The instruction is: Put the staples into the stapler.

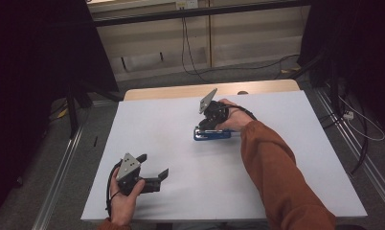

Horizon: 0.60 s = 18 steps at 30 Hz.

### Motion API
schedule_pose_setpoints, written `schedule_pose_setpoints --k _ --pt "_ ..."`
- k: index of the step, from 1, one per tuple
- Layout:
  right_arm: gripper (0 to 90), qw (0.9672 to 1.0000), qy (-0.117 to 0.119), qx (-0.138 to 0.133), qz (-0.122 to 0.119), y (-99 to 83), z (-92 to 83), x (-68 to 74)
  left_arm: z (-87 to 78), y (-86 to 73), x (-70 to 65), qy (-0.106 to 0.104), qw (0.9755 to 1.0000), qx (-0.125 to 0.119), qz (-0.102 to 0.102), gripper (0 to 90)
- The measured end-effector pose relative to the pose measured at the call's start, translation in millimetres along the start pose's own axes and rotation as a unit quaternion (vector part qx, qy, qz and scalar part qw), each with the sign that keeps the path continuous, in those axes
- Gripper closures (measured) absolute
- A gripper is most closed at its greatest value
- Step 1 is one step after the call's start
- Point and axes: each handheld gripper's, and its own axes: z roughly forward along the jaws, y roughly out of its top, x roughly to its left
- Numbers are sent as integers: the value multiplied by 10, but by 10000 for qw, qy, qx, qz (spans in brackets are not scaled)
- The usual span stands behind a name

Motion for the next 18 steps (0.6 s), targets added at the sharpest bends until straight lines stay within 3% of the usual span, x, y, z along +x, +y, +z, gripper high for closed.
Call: schedule_pose_setpoints --k 18 --pt "762 9999 -33 -41 95 19 40 1 2 -2 3 5 10000 3 -14 38"
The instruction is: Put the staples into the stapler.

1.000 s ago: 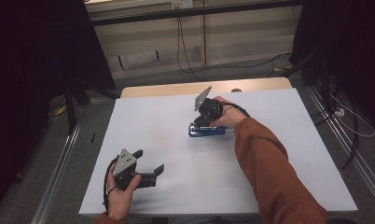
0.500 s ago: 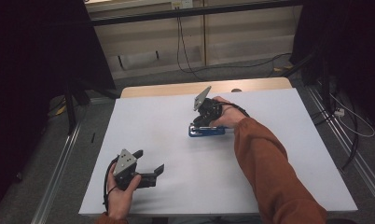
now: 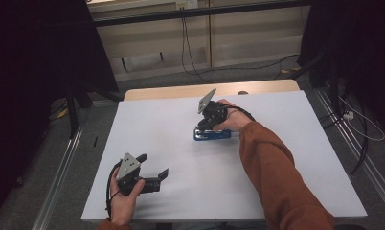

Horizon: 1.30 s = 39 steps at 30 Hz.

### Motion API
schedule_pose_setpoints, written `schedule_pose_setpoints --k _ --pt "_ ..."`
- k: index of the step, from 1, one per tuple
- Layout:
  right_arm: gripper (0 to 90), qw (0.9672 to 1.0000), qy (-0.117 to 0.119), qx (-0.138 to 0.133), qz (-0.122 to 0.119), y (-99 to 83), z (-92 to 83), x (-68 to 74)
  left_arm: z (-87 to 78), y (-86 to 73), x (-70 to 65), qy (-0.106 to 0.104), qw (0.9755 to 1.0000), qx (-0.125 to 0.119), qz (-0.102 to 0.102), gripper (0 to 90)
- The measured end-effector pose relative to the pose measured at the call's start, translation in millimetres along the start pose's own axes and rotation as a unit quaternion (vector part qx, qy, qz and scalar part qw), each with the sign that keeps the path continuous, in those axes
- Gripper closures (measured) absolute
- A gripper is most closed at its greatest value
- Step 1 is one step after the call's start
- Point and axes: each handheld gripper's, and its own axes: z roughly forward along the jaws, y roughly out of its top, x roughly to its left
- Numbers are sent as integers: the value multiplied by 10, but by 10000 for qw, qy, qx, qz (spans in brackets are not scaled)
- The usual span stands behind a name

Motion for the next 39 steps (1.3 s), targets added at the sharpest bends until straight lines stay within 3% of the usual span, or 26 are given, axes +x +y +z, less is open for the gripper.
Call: schedule_pose_setpoints --k 7,11,18,23,32,39 --pt "713 9999 -65 -56 76 7 7 -6 -1 -1 -2 8 10000 3 1 38" --pt "604 9992 -168 -120 344 -5 -2 -20 -5 -1 2 42 10000 0 -3 38" --pt "501 9969 -350 -230 664 -43 -42 -30 -2 -3 1 26 10000 12 -8 38" --pt "435 9943 -426 -303 928 -118 -65 -36 0 -4 -3 30 10000 17 -14 38" --pt "177 9855 -638 -423 1516 -189 -148 -22 -1 -5 -1 33 10000 18 -6 38" --pt "156 9814 -807 -567 1645 -247 -277 -5 2 -4 -2 35 10000 32 -8 38"
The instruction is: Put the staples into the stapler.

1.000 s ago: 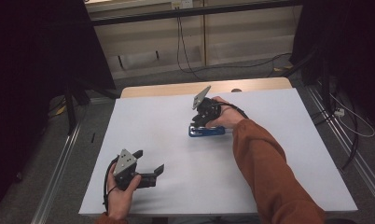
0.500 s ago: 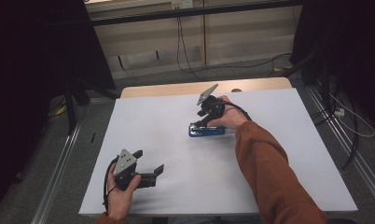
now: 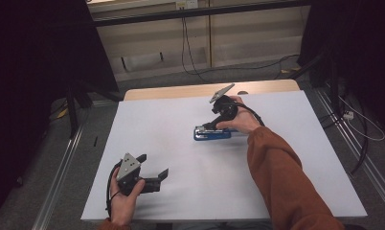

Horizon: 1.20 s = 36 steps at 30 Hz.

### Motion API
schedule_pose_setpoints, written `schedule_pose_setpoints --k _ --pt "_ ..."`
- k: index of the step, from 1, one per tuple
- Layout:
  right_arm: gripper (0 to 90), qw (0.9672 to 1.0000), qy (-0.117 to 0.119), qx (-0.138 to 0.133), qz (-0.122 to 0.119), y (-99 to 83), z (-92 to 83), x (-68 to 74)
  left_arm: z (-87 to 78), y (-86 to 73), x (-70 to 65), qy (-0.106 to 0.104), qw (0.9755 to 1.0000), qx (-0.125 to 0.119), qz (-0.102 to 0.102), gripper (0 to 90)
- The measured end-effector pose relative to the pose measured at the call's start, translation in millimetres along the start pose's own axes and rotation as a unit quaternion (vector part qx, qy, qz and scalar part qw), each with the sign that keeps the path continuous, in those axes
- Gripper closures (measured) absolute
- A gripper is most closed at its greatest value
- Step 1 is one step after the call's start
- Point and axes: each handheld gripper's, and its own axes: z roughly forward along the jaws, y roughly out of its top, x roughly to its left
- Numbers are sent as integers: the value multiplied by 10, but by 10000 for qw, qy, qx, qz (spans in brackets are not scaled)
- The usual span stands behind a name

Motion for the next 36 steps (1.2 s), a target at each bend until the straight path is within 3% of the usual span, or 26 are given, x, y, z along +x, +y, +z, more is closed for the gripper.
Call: schedule_pose_setpoints --k 12,14,20,28,33,36 --pt "100 9993 -184 -180 274 -110 -137 32 5 -1 3 -14 10000 -5 -9 38" --pt "96 9989 -123 -240 384 -129 -161 40 5 -2 5 -10 10000 -5 -6 38" --pt "61 9977 -337 -338 476 -208 -190 73 0 -1 8 1 10000 12 -15 38" --pt "60 9947 -607 -561 606 -267 -243 175 3 -3 5 6 10000 7 -19 38" --pt "63 9910 -854 -682 770 -327 -300 218 5 -2 5 4 10000 1 -14 38" --pt "63 9900 -883 -751 804 -373 -329 243 5 -1 7 7 10000 4 -10 38"
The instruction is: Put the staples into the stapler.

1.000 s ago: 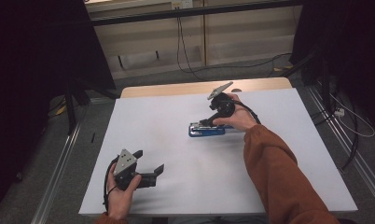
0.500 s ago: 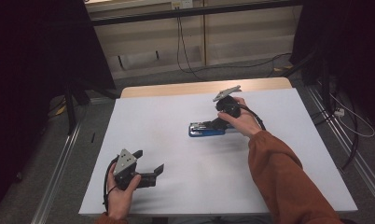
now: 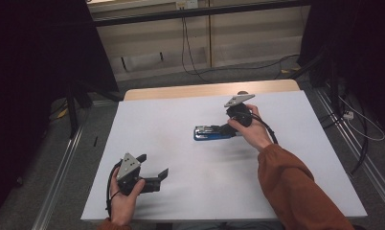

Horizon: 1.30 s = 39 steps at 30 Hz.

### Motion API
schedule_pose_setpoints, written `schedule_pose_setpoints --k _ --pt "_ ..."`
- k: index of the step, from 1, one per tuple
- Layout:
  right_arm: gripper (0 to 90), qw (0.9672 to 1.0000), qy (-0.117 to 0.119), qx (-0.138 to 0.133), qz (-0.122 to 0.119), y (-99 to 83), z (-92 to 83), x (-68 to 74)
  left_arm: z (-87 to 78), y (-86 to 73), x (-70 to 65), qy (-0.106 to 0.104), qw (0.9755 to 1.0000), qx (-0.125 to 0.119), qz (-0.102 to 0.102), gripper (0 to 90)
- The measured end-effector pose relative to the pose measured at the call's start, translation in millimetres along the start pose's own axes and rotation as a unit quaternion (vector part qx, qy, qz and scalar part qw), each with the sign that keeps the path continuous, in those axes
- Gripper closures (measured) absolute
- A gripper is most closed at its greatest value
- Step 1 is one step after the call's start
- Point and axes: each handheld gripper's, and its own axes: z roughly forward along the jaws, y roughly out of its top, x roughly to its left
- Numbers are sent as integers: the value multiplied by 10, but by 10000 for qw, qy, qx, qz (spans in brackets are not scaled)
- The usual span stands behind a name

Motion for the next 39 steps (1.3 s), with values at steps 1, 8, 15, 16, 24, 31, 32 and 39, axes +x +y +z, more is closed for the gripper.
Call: schedule_pose_setpoints --k 1,8,15,16,24,31,32,39 --pt "62 10000 -17 -26 29 -22 -20 2 -2 1 1 2 10000 5 5 38" --pt "56 9996 -216 -124 122 -184 -154 -2 -6 1 0 16 10000 -11 -28 38" --pt "53 9982 -368 -387 291 -362 -290 -13 14 -2 -44 -38 10000 44 -19 38" --pt "52 9981 -375 -384 290 -379 -297 -14 17 -2 -49 -32 10000 12 -35 38" --pt "36 9957 -585 -581 413 -478 -449 -28 28 -11 -28 17 10000 25 -41 38" --pt "32 9944 -699 -616 502 -593 -556 -45 36 -22 -4 -16 10000 66 -60 38" --pt "32 9942 -699 -629 520 -606 -568 -46 29 -24 7 -14 10000 49 -66 38" --pt "31 9921 -798 -762 594 -754 -701 -53 10 -29 23 56 9999 46 -97 38"
